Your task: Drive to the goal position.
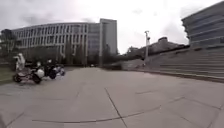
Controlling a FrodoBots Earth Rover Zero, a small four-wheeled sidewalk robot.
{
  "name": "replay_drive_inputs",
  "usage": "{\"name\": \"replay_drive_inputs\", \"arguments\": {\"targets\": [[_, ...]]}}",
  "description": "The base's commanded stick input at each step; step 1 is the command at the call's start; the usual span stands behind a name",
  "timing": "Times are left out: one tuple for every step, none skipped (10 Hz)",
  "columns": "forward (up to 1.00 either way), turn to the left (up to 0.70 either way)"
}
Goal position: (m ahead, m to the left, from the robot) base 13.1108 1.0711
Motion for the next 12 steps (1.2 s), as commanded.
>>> {"name": "replay_drive_inputs", "arguments": {"targets": [[0.7, 0.02], [0.7, 0.02], [0.7, 0.02], [0.7, 0.02], [0.7, 0.02], [0.7, 0.02], [0.7, 0.02], [0.7, 0.02], [0.7, 0.02], [0.7, 0.02], [0.7, 0.02], [0.7, 0.02]]}}
